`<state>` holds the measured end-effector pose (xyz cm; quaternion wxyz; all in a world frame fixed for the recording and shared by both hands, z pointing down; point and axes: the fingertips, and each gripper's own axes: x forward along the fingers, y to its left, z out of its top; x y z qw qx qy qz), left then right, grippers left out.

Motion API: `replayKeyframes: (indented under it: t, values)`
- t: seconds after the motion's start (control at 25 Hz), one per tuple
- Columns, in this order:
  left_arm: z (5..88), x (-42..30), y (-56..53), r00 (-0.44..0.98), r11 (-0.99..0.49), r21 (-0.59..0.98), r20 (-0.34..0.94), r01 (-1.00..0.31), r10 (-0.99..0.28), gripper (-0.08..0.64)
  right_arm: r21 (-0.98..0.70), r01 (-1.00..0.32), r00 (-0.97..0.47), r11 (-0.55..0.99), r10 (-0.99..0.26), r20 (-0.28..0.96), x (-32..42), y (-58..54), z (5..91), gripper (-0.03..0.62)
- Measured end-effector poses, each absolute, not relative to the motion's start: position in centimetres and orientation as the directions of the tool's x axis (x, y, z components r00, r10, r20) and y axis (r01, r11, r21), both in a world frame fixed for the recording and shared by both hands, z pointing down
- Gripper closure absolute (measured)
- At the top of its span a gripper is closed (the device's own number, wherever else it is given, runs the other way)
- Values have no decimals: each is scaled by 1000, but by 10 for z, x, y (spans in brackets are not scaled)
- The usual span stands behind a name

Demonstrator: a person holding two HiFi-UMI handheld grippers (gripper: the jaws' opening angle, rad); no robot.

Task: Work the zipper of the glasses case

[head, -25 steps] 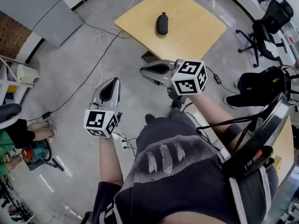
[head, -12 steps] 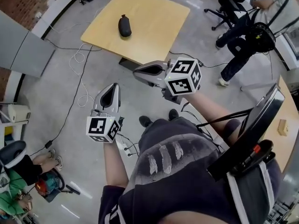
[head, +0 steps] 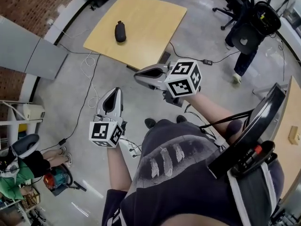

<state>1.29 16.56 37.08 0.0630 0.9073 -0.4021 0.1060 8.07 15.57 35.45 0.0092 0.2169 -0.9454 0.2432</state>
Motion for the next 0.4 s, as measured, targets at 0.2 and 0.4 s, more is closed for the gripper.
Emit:
replayKeyframes:
  t: [0.2, 0.4]
  values:
    - [366, 54, 194, 632, -662, -36, 265, -749, -729, 558, -464, -364, -924, 808, -377, 67, 115, 179, 351, 591]
    - [371, 115, 225, 631, -661, -40, 257, -750, -732, 558, -426, -363, -927, 829, -369, 73, 171, 213, 356, 591]
